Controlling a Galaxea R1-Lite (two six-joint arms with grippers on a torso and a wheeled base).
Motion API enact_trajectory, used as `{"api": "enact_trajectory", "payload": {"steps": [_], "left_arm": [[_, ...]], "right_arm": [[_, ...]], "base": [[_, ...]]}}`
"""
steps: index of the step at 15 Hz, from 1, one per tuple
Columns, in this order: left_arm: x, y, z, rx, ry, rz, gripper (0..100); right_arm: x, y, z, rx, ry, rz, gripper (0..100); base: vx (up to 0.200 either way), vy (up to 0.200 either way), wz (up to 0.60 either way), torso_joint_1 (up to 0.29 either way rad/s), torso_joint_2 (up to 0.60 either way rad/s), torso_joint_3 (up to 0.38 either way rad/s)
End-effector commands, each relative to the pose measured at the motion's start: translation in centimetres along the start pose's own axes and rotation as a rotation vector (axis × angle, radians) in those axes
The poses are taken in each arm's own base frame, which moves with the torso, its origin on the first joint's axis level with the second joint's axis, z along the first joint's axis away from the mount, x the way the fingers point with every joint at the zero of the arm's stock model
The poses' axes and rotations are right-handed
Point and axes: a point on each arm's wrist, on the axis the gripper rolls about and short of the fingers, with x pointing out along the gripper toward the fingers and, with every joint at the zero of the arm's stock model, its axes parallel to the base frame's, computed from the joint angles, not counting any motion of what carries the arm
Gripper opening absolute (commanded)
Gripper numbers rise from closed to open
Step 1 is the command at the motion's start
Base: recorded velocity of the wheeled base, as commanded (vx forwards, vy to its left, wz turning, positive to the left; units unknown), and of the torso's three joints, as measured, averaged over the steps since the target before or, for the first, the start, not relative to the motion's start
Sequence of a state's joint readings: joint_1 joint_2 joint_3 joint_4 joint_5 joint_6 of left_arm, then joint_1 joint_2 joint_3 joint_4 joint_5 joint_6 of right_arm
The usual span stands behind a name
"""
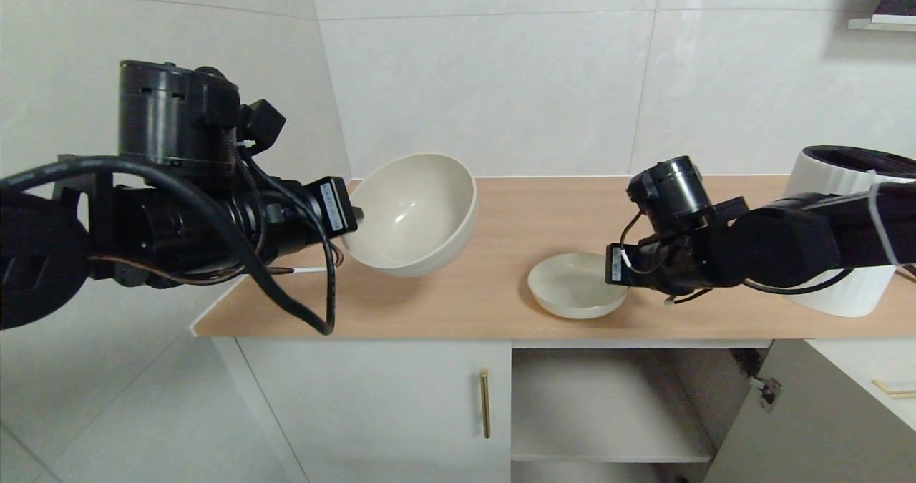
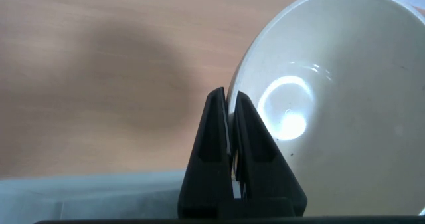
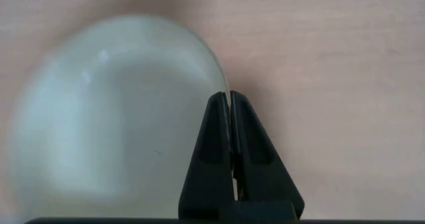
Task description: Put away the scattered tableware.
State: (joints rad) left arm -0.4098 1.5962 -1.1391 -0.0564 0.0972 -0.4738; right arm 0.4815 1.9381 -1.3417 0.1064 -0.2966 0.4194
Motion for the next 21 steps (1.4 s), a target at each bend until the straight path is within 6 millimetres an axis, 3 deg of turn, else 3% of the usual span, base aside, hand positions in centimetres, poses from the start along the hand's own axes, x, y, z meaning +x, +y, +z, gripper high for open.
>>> {"api": "enact_trajectory", "payload": {"steps": [1, 2, 5, 10, 14, 21], "left_arm": [[-1.4, 0.3, -0.3, 0.001, -0.006, -0.005, 0], [-1.9, 0.5, -0.7, 0.002, 0.007, -0.014, 0], [-3.1, 0.5, -2.1, 0.014, 0.049, -0.050, 0], [-2.5, 1.4, -4.7, 0.026, 0.160, -0.053, 0], [-2.1, 1.3, -5.0, 0.029, 0.171, -0.051, 0], [-1.9, 0.8, -5.1, 0.066, 0.176, -0.069, 0]], "right_arm": [[-5.1, -0.9, 1.2, 0.026, -0.026, 0.083, 0], [-7.6, -2.0, 0.4, 0.015, 0.010, 0.132, 0], [-10.4, -3.2, -0.6, 0.001, 0.027, 0.201, 0], [-11.1, -4.3, -2.7, -0.012, 0.071, 0.195, 0], [-10.8, -4.3, -2.9, -0.034, 0.084, 0.203, 0], [-10.0, -4.2, -3.1, -0.038, 0.105, 0.186, 0]], "base": [[0.000, 0.000, 0.00, 0.000, 0.00, 0.000], [0.000, 0.000, 0.00, 0.000, 0.00, 0.000], [0.000, 0.000, 0.00, 0.000, 0.00, 0.000], [0.000, 0.000, 0.00, 0.000, 0.00, 0.000], [-0.150, 0.000, 0.00, 0.003, 0.00, 0.001], [0.000, 0.000, 0.00, 0.000, 0.00, 0.000]]}}
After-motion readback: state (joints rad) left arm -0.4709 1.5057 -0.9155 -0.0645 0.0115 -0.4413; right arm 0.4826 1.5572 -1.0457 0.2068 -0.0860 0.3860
